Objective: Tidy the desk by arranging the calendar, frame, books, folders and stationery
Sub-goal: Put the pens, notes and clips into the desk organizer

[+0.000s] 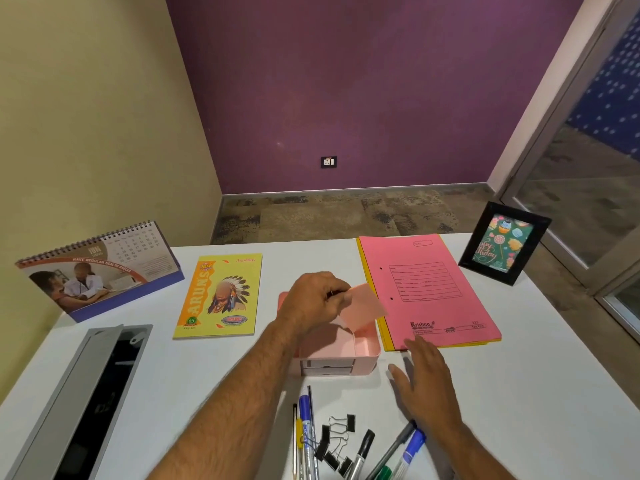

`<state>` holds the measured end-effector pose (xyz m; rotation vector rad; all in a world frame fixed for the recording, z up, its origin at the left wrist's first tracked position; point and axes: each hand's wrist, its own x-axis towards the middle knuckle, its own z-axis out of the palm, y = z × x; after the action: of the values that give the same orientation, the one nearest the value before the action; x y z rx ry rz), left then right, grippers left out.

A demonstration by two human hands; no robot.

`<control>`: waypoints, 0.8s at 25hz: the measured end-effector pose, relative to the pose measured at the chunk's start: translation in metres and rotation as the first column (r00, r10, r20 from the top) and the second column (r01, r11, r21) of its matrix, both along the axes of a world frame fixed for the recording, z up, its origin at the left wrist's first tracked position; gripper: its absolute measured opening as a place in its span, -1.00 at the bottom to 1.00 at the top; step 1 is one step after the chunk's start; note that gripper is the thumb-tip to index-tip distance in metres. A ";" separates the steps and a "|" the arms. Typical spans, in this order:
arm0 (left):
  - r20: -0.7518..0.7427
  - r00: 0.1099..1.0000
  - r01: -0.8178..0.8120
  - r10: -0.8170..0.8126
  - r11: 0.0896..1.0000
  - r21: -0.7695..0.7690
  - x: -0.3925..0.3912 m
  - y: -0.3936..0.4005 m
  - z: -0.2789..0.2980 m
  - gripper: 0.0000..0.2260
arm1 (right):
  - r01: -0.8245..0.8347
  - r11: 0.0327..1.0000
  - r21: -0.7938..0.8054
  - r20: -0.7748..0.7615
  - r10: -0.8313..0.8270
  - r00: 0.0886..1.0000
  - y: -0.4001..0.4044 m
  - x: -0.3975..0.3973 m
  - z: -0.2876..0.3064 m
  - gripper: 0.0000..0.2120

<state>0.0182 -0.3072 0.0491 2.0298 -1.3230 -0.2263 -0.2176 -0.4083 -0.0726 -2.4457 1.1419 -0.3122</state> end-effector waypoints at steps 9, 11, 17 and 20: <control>0.244 0.963 -0.121 0.114 0.993 0.013 0.025 -0.016 0.010 -0.78 | -0.104 0.995 -0.003 -0.420 0.093 0.903 -0.018 -0.016 -0.037 -0.03; 0.275 0.957 -0.116 0.094 0.991 0.066 0.028 -0.019 0.009 -0.78 | -0.109 0.994 0.017 -0.443 0.105 0.890 -0.019 -0.016 -0.037 -0.01; 0.286 0.958 -0.066 0.002 0.974 0.217 0.018 -0.023 -0.010 -0.80 | -0.132 0.991 0.037 -0.474 0.134 0.870 -0.018 -0.015 -0.036 -0.04; 0.310 0.951 -0.080 -0.013 0.955 0.285 0.012 -0.023 -0.018 -0.82 | -0.133 0.990 0.041 -0.485 0.135 0.864 -0.020 -0.014 -0.038 -0.05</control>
<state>0.0305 -0.3305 0.0307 2.4149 -1.5157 -0.0944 -0.2318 -0.4280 -0.1106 -2.6608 1.1424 0.3777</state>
